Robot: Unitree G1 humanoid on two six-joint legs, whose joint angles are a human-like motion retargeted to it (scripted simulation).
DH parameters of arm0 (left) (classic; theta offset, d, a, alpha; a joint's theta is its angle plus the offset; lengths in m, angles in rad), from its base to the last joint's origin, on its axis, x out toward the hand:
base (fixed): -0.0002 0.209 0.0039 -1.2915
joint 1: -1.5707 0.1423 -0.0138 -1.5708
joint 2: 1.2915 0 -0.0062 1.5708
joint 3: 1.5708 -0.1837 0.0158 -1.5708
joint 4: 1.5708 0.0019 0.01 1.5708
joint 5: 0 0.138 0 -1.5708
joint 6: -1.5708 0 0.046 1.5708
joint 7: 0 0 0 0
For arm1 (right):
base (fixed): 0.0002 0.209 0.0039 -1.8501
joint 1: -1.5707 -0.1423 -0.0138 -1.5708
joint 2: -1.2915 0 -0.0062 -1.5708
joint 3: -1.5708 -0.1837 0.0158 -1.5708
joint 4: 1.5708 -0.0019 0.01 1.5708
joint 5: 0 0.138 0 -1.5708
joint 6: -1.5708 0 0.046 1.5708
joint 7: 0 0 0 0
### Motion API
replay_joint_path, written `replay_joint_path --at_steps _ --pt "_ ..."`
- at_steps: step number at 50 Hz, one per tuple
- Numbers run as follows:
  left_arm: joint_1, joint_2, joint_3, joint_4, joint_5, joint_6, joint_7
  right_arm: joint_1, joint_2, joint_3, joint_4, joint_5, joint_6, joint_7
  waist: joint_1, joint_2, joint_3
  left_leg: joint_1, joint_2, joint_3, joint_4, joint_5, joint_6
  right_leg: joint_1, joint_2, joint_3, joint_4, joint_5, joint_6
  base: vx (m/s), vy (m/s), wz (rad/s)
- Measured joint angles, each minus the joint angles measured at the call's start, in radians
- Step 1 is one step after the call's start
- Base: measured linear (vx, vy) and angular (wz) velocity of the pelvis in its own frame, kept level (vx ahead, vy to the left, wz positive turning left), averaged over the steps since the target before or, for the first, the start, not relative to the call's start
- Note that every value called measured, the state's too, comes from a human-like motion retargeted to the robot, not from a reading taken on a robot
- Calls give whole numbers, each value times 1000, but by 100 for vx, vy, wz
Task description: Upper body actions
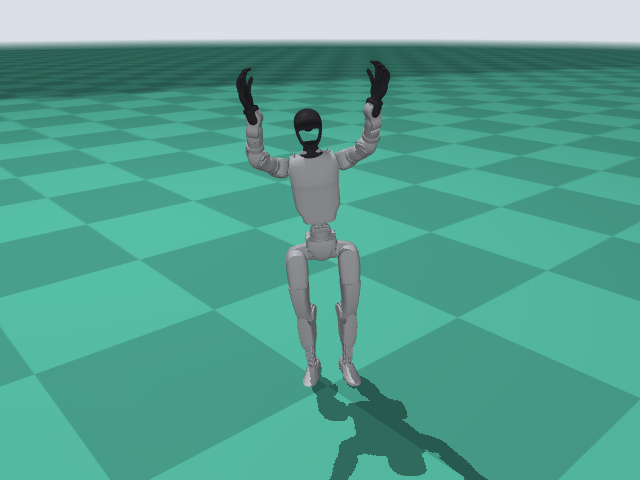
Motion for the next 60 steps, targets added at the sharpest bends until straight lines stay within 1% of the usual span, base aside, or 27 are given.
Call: replay_joint_path --at_steps 5,10,15,25,31,35,38,44,47,49,52,55,58,60 --pt "-68 -8 -2 6 -73 -31 -8 -62 -48 -18 2 113 -12 -6 17 -4 12 -11 3 -13 2 -1 -2 -4 0 -8 2 -8 3 -7 2 10" --pt "-68 -7 8 36 -116 -53 -12 -60 -49 -12 37 157 -5 19 20 3 1 -1 1 -8 0 -5 -3 3 5 -5 1 -14 -2 4 2 -6" --pt "-56 -14 12 53 -133 -51 -28 -37 -38 -13 69 157 -6 31 30 1 1 18 -1 10 -4 -11 -3 13 10 8 1 -15 -6 3 -1 -11" --pt "-25 -5 4 70 -110 -38 -48 2 -24 0 70 137 -14 58 36 2 -15 16 1 18 -6 -11 -3 5 15 17 1 -13 -10 0 0 0" --pt "54 37 -9 133 4 -16 -49 102 -24 10 44 71 -29 95 32 12 -35 19 -6 16 -9 -9 1 10 17 15 -2 -10 -14 9 -3 2" --pt "181 62 12 181 150 4 -30 256 18 -39 33 -5 -33 128 10 16 -63 30 -12 19 -10 -8 4 19 15 15 -3 -9 -17 18 -10 -3" --pt "322 54 81 189 235 18 -16 428 79 -125 -5 -90 -38 176 -10 14 -60 51 -19 22 -11 -8 7 39 14 15 -4 -7 -20 11 -18 -6" --pt "661 -47 275 208 404 59 -23 825 210 -304 -71 -352 -83 303 -16 9 -38 98 -26 29 -13 -7 13 81 13 20 -2 -1 -24 7 -16 -8" --pt "826 -96 329 244 460 92 -46 997 279 -373 -31 -473 -108 344 -16 9 -24 112 -29 30 -12 -6 15 94 12 19 -2 2 -25 1 -8 -3" --pt "936 -132 364 272 493 122 -76 1099 331 -408 20 -545 -108 384 -18 11 -16 116 -30 27 -11 -5 16 98 10 16 -1 4 -24 0 0 0" --pt "1108 -185 412 309 514 161 -130 1233 409 -451 112 -662 -88 464 -26 15 1 120 -30 24 -9 -2 17 103 7 13 0 7 -23 0 0 0" --pt "1263 -248 465 350 509 195 -174 1359 475 -482 193 -790 -46 528 -36 17 27 122 -30 20 -8 0 18 106 4 8 0 10 -21 0 0 0" --pt "1404 -325 532 393 517 234 -226 1483 538 -511 283 -912 32 555 -45 14 53 122 -31 14 -4 1 19 110 1 4 0 12 -19 0 0 0" --pt "1490 -373 564 424 514 258 -264 1560 564 -515 337 -979 69 576 -55 11 75 124 -32 9 0 1 19 115 -2 1 1 13 -18 0 0 0"
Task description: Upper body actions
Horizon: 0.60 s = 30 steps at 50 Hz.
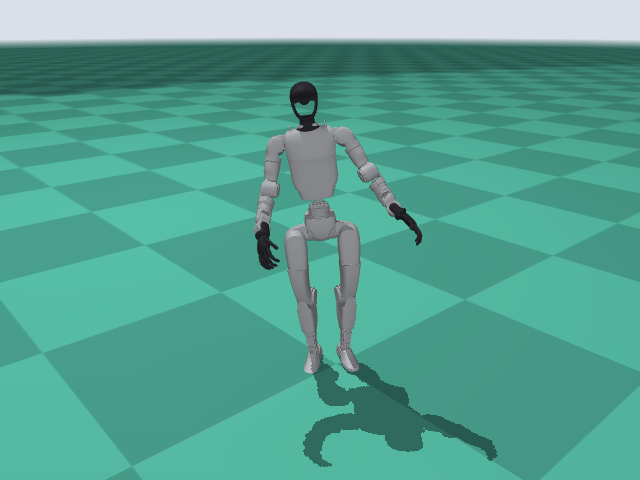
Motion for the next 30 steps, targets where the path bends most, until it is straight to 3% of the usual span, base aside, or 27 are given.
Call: replay_joint_path --at_steps 5,10,13,15,17,20,22,24,27,30 --pt "194 -107 3 63 -34 72 -92 153 37 29 163 -144 115 -39 -21 -5 50 2 1 -4 0 2 1 2 -3 -4 1 3 3 -2 0 1" --pt "329 -265 11 120 -27 197 -157 325 76 106 289 -240 256 -125 -29 -8 51 -17 5 0 -7 4 -1 -23 -2 -1 0 4 6 2 2 -1" --pt "419 -383 -8 159 -18 223 -184 422 109 138 361 -227 331 -154 -20 -12 50 -20 5 4 -10 2 -2 -29 -2 3 0 3 7 6 5 -25" --pt "477 -458 -35 189 -48 219 -188 476 137 146 394 -197 380 -126 64 -18 56 -5 24 88 -14 -11 -8 -51 0 89 24 0 18 2 4 -155" --pt "519 -518 -36 211 -101 223 -184 505 159 78 409 -97 453 -124 84 -21 46 -13 63 110 23 -55 -42 -39 -18 114 39 -47 54 -4 5 -111" --pt "585 -611 108 218 -376 250 -118 536 182 -73 394 177 407 -39 185 -27 46 -72 141 201 113 -59 -73 -55 -15 214 52 -43 62 1 9 -120" --pt "586 -627 187 212 -569 234 -267 538 167 -128 389 285 385 -31 120 8 46 -74 95 131 89 -49 -26 -42 1 141 32 -29 53 3 9 126" --pt "579 -593 160 220 -703 271 -368 525 139 -111 383 290 377 -32 39 10 64 -40 46 67 39 -26 -12 -47 -5 72 29 -7 31 3 7 173" --pt "569 -522 84 217 -612 297 -408 504 113 -72 352 170 354 -29 8 6 84 -23 22 34 9 -1 -1 -22 -6 36 14 -4 25 1 1 62" --pt "559 -456 -15 199 -438 266 -314 487 88 -26 320 5 329 -43 13 -1 89 -21 18 26 7 3 -1 -13 -8 28 9 -4 22 0 -1 7"
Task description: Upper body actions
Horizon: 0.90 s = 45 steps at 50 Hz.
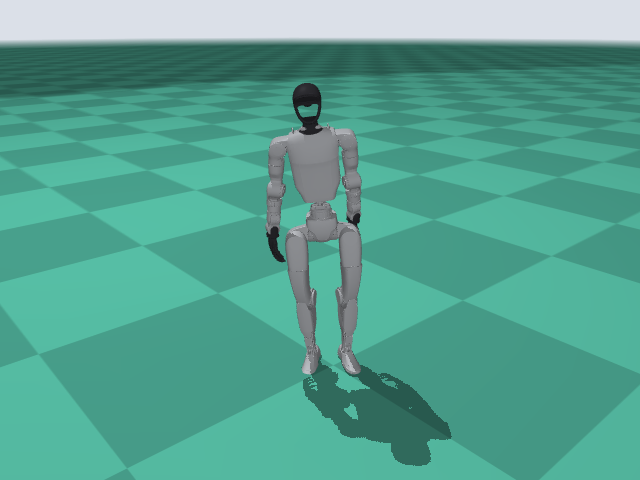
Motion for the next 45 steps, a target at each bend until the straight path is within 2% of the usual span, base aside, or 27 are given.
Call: replay_joint_path --at_steps 3,8,12,15,18,21,25,28,30,33,36,38,40,42,43,45 --pt "-8 28 -70 -17 74 -24 89 -17 -4 32 -17 -114 -1 -35 -1 -1 -1 -2 -1 -8 1 3 -1 3 -2 -6 -1 -1 0 0 0 0" --pt "-12 5 -65 -56 78 -32 70 -28 26 67 -47 -174 -13 -28 -6 -3 1 -4 -3 -19 1 6 -1 8 -2 -14 -3 -4 -1 1 0 8" --pt "-15 -34 -60 -70 51 -36 49 -27 56 85 -59 -209 -26 0 -110 3 -2 -5 -41 -126 -8 13 14 26 -5 -125 -23 -8 -8 3 3 127" --pt "-14 -53 -76 -74 79 -34 99 -25 65 115 -64 -254 -28 -19 -135 5 -1 -11 -32 -146 1 13 0 27 -20 -143 -19 -9 1 3 10 24" --pt "-12 -50 -87 -79 94 -42 136 -21 66 120 -63 -257 -36 -48 -80 6 -1 -13 -12 -86 8 5 -12 19 -17 -81 -12 -11 1 2 17 -89" --pt "-13 -35 -93 -80 113 -26 96 -15 69 92 -54 -191 -41 -69 -38 5 1 -3 -12 -43 1 0 -12 15 -6 -40 -12 -12 -9 0 22 -70" --pt "-15 -19 -97 -75 118 -13 82 -3 63 61 -40 -123 -51 -177 32 10 2 3 5 21 -1 -4 -14 4 -7 25 -1 -10 3 -2 20 -68" --pt "-19 -19 -102 -68 113 -20 100 4 48 56 -20 -141 -37 -223 -25 10 7 -3 -12 -36 0 5 -10 12 -11 -33 -11 -5 -5 -4 14 72" --pt "-21 -21 -103 -63 119 -22 102 10 43 57 -10 -156 -7 -214 -28 7 8 -1 -13 -36 -2 6 -10 14 -14 -34 -10 -6 -4 -6 9 14" --pt "-45 -14 -117 -45 161 -7 97 15 52 37 -5 -125 20 -106 -28 1 11 2 -22 -40 -7 7 -3 14 -12 -39 -11 -7 -6 -7 3 -3" --pt "-77 -5 -131 -30 219 22 110 13 70 23 0 -50 26 -7 24 -19 12 3 -38 9 -18 12 12 11 19 1 -19 -4 -40 -7 -1 -66" --pt "-103 4 -147 -22 243 36 123 5 78 28 7 -31 42 -3 39 -22 14 -2 -50 19 -25 23 31 4 26 8 -18 6 -45 -10 -3 43" --pt "-146 16 -176 -9 253 44 127 -20 75 35 18 -54 53 -49 -136 -18 7 -16 -59 -172 -8 31 2 10 -10 -178 -29 6 -38 -14 -4 361" --pt "-190 37 -179 -3 252 46 121 -49 64 58 32 -97 55 -76 -194 -8 -2 -36 -70 -229 -3 48 9 18 -10 -236 -42 10 -34 -17 -1 147" --pt "-221 51 -165 2 253 51 112 -71 59 71 40 -114 59 -82 -140 -8 -15 -37 -54 -172 -8 41 6 8 -9 -175 -34 6 -25 -22 -1 -226" --pt "-302 86 -152 9 246 67 92 -125 51 70 53 -88 54 -71 58 -8 -49 -39 9 11 -11 15 -9 -31 -10 19 2 -7 13 -17 -4 -328"
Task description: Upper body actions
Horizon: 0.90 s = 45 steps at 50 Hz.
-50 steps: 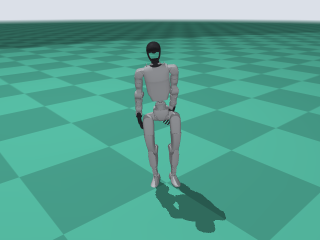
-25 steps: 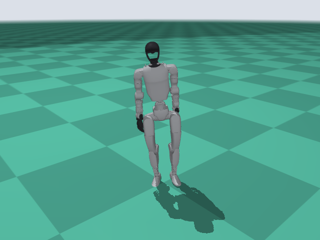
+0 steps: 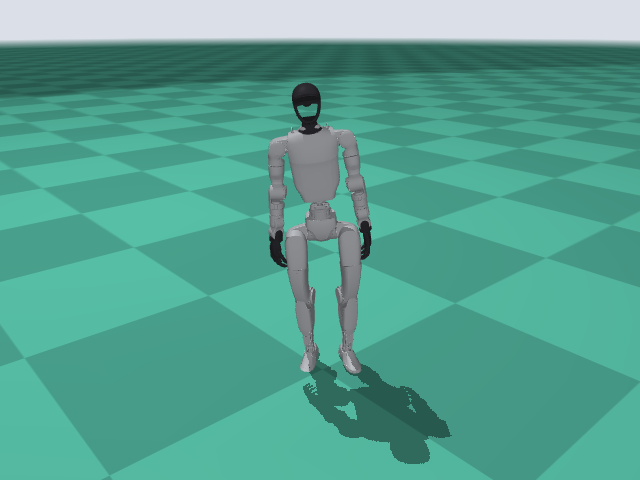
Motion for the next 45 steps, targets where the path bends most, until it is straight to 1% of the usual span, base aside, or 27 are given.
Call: replay_joint_path --at_steps 2,4,7,10,13,15,18,23,27,29,32,35,38,41,45 --pt "-87 31 -17 -18 -39 20 -8 -61 -12 -56 -1 98 -14 35 -68 -7 -18 -13 -33 -82 4 12 8 8 8 -87 -20 7 -31 -6 -7 60" --pt "-189 68 0 -55 -102 19 -2 -155 -16 -119 -13 238 -18 81 -61 -10 -35 -13 -34 -81 4 14 9 11 7 -86 -19 6 -30 -7 -10 30" --pt "-377 126 65 -100 -180 -41 44 -338 -17 -212 -53 448 -13 159 -60 -12 -61 -9 -37 -84 5 14 11 20 7 -90 -20 4 -31 -5 -10 3" --pt "-591 194 128 -108 -218 -86 74 -554 -31 -256 -103 554 10 242 -65 -8 -91 -1 -39 -80 6 12 13 28 8 -87 -21 2 -32 5 -7 -7" --pt "-805 279 114 -114 -253 -96 71 -775 -55 -244 -162 607 24 317 -72 -5 -113 3 -39 -74 7 8 14 29 10 -83 -20 1 -33 11 -5 -12" --pt "-936 321 66 -133 -305 -118 88 -913 -81 -212 -209 662 23 347 -65 -3 -130 -3 -34 -65 7 5 13 19 13 -77 -18 1 -33 7 -2 -21" --pt "-1105 365 -27 -191 -388 -174 128 -1094 -133 -112 -289 803 13 350 -49 -4 -154 -22 -26 -51 8 0 10 -6 17 -65 -17 3 -32 5 1 -22" --pt "-1373 431 -139 -325 -440 -229 147 -1376 -273 111 -434 1109 -45 265 -28 -6 -169 -58 -12 -47 14 -5 1 -45 18 -57 -15 2 -28 0 0 0" --pt "-1552 511 -233 -425 -466 -308 201 -1593 -385 285 -532 1259 -152 156 -23 2 -177 -88 1 -44 18 -10 -8 -76 19 -48 -11 -1 -24 -1 5 -3" --pt "-1640 557 -287 -455 -467 -363 253 -1690 -435 350 -568 1281 -207 58 -17 5 -181 -104 6 -42 20 -12 -13 -94 19 -42 -9 -3 -23 -7 6 -4" --pt "-1795 634 -379 -483 -453 -455 362 -1836 -505 423 -625 1320 -302 -148 -16 1 -168 -138 14 -39 23 -15 -17 -128 21 -36 -7 -5 -23 -25 1 -2" --pt "-1925 679 -432 -508 -418 -510 445 -1965 -582 483 -667 1344 -393 -280 -21 0 -145 -167 21 -40 25 -16 -22 -155 22 -35 -4 -8 -21 -29 1 2" --pt "-1993 702 -445 -530 -435 -537 438 -2050 -630 507 -677 1354 -400 -310 -21 -1 -129 -179 23 -37 25 -17 -25 -166 22 -33 -5 -11 -21 -22 2 -1" --pt "-2024 730 -444 -530 -455 -540 417 -2103 -669 533 -675 1379 -408 -330 -16 6 -113 -179 21 -39 25 -18 -27 -167 20 -35 -5 -13 -22 -13 6 4" --pt "-2001 761 -433 -518 -467 -549 410 -2102 -704 548 -651 1404 -403 -284 2 15 -113 -165 18 -39 25 -21 -26 -153 21 -33 -5 -16 -24 5 5 -1"
